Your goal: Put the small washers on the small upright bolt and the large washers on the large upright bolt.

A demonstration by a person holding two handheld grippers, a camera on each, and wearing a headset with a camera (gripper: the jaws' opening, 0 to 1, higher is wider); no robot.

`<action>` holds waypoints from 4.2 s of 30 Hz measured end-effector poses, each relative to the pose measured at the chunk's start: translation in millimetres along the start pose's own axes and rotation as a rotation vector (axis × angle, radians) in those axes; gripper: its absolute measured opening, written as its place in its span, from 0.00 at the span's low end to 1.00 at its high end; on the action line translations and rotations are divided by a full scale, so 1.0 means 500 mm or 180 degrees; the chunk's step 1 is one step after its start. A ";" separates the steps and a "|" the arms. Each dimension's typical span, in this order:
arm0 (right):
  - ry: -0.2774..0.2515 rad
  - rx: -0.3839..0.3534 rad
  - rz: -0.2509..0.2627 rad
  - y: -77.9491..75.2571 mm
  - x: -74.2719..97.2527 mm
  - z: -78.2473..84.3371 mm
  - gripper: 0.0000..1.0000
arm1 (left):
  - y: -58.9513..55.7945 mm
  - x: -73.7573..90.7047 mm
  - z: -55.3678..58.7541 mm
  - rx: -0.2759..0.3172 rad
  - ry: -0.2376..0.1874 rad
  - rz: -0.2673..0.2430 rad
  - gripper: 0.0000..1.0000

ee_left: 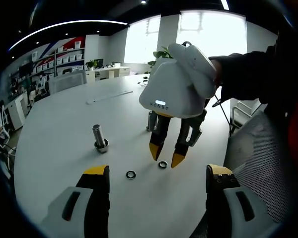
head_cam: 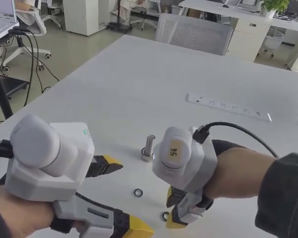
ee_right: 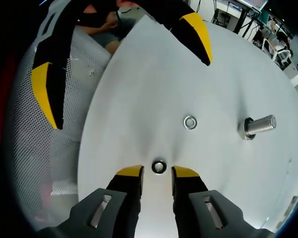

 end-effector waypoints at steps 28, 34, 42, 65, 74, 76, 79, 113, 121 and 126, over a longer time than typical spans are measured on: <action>0.0098 0.0199 0.0129 -0.001 -0.012 -0.009 0.15 | -0.002 0.007 0.001 0.0008 -0.0029 0.0020 0.79; 0.0081 0.0181 0.0135 -0.001 -0.012 -0.010 0.14 | -0.003 0.009 0.002 0.0005 -0.0035 0.0017 0.79; 0.0085 0.0195 0.0147 0.000 -0.012 -0.011 0.14 | -0.004 0.010 0.002 -0.0001 -0.0032 0.0022 0.79; 0.0187 0.0030 0.0094 0.007 0.007 0.036 0.14 | -0.005 0.008 0.003 -0.0010 -0.0022 0.0055 0.78; 0.0224 -0.0084 0.0105 0.009 0.015 0.069 0.14 | -0.007 0.009 0.005 -0.0014 -0.0015 0.0055 0.78; 0.0225 -0.0106 0.0108 0.011 0.017 0.074 0.14 | -0.007 0.009 0.005 -0.0017 -0.0011 0.0054 0.78; 0.0231 -0.0138 0.0117 0.012 0.020 0.085 0.14 | -0.006 0.008 0.006 -0.0017 -0.0009 0.0054 0.78; 0.0220 -0.0651 0.0293 -0.013 0.094 0.198 0.14 | -0.004 0.005 0.003 -0.0009 0.0032 0.0059 0.78; 0.0241 -0.0647 0.0358 -0.028 0.121 0.204 0.14 | -0.004 0.005 0.003 -0.0006 0.0032 0.0057 0.78; 0.0227 -0.0617 0.0377 -0.036 0.138 0.199 0.14 | -0.004 0.004 0.002 -0.0008 0.0039 0.0062 0.77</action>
Point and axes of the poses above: the centre of the closed fingertips' face, and the gripper's own axes: x roughly backward along the fingers, y roughly to its left, z roughly out of its underside, the point moved 6 cm from there along x, roughly backward along the fingers, and after that the axes turned 7 degrees about x, right-handed, at the moved point
